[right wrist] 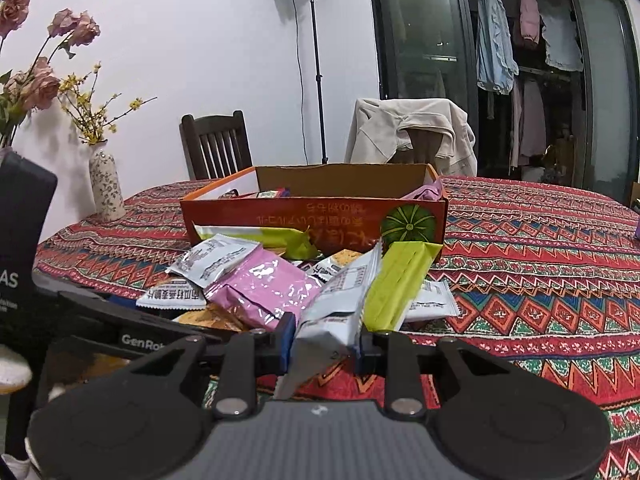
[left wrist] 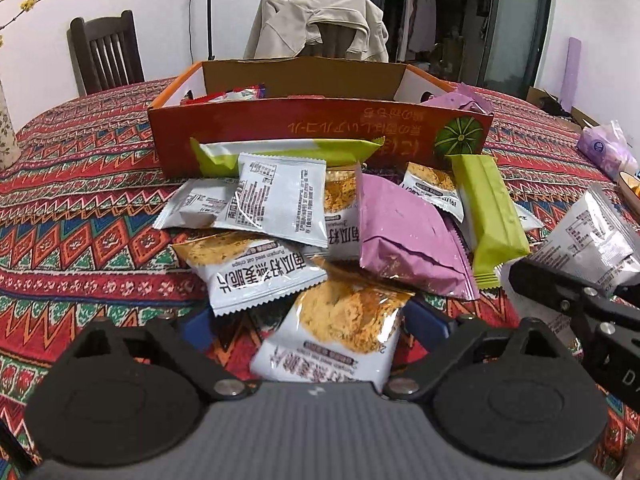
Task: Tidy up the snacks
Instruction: 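Grasp the pumpkin-seed cracker packet with the left gripper while the right gripper holds its packet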
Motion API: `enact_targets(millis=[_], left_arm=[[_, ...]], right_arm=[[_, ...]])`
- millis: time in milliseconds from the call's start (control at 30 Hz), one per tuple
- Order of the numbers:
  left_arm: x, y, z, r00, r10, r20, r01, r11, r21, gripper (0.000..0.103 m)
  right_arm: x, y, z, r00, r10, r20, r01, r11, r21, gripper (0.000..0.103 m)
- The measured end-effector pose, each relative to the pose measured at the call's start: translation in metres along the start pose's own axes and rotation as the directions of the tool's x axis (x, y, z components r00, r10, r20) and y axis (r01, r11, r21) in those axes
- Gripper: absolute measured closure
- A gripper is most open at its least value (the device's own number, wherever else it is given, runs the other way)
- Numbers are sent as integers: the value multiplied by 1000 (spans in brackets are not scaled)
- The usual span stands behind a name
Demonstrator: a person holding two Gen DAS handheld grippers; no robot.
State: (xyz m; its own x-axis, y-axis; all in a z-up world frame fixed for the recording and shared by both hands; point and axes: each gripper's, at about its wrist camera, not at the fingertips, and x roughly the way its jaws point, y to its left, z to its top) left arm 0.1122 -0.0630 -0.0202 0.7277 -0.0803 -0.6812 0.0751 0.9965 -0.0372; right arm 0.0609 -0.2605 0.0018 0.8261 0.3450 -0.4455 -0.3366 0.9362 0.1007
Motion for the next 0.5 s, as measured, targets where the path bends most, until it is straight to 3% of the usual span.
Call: enact_targets(millis=[133, 233, 500], left_arm=[[-3, -4, -3, 1000, 4, 18, -4, 1000, 27, 26], [-6, -6, -5, 999, 16, 32, -17, 999, 42, 44], [-21, 2, -15, 999, 5, 51, -6, 999, 34, 50]], right_arm=[[3, -3, -3, 1000, 4, -14, -4, 1000, 9, 76], [4, -3, -4, 1000, 7, -22, -7, 1000, 15, 76], [1, 0, -6, 1000, 12, -23, -12, 1000, 14, 76]])
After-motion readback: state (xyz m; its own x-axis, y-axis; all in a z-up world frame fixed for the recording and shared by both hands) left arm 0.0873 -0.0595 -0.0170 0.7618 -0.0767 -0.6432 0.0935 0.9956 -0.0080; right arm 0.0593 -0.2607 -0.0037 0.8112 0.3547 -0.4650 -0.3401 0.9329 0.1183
